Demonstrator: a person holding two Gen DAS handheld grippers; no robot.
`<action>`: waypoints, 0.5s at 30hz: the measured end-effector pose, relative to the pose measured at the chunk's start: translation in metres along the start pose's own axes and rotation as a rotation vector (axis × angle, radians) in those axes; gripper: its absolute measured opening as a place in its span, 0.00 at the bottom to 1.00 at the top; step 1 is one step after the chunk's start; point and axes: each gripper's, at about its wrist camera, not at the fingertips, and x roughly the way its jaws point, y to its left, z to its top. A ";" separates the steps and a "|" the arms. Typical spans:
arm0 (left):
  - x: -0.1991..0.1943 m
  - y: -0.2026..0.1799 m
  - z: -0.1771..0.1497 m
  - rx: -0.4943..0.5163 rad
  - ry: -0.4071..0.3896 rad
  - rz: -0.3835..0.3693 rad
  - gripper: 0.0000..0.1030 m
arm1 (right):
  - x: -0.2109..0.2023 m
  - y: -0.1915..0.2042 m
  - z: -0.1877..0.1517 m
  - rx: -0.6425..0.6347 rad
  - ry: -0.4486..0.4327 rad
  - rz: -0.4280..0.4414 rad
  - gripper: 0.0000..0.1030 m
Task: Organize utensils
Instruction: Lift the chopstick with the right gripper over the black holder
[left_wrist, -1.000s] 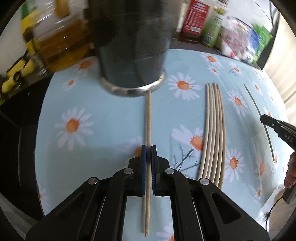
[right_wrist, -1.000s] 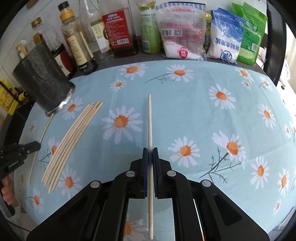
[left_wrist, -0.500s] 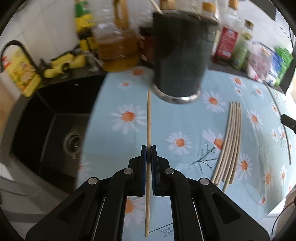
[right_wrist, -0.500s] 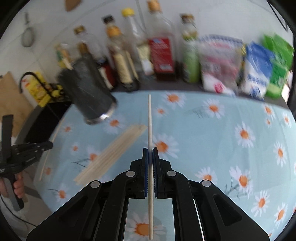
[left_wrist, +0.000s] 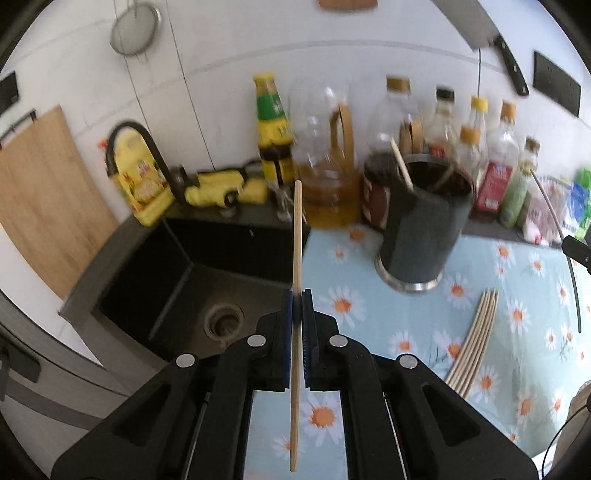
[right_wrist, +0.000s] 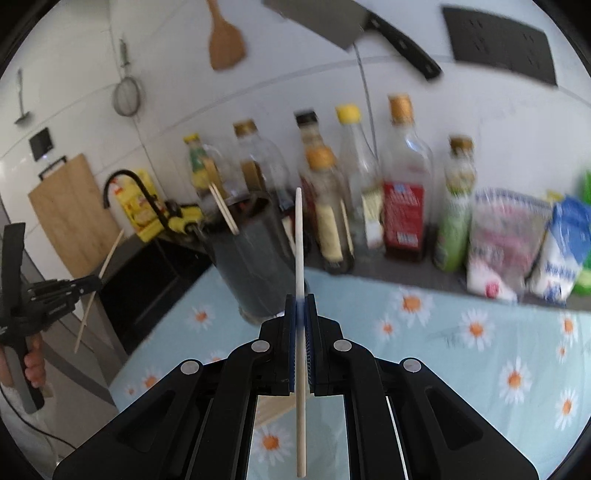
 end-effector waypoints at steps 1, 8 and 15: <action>-0.003 0.002 0.006 -0.006 -0.012 -0.009 0.05 | -0.003 0.003 0.006 -0.012 -0.018 0.006 0.04; -0.018 0.008 0.047 -0.034 -0.112 -0.036 0.05 | -0.012 0.018 0.052 -0.054 -0.117 0.065 0.05; -0.037 0.004 0.091 -0.027 -0.232 -0.069 0.05 | -0.012 0.034 0.093 -0.088 -0.206 0.123 0.05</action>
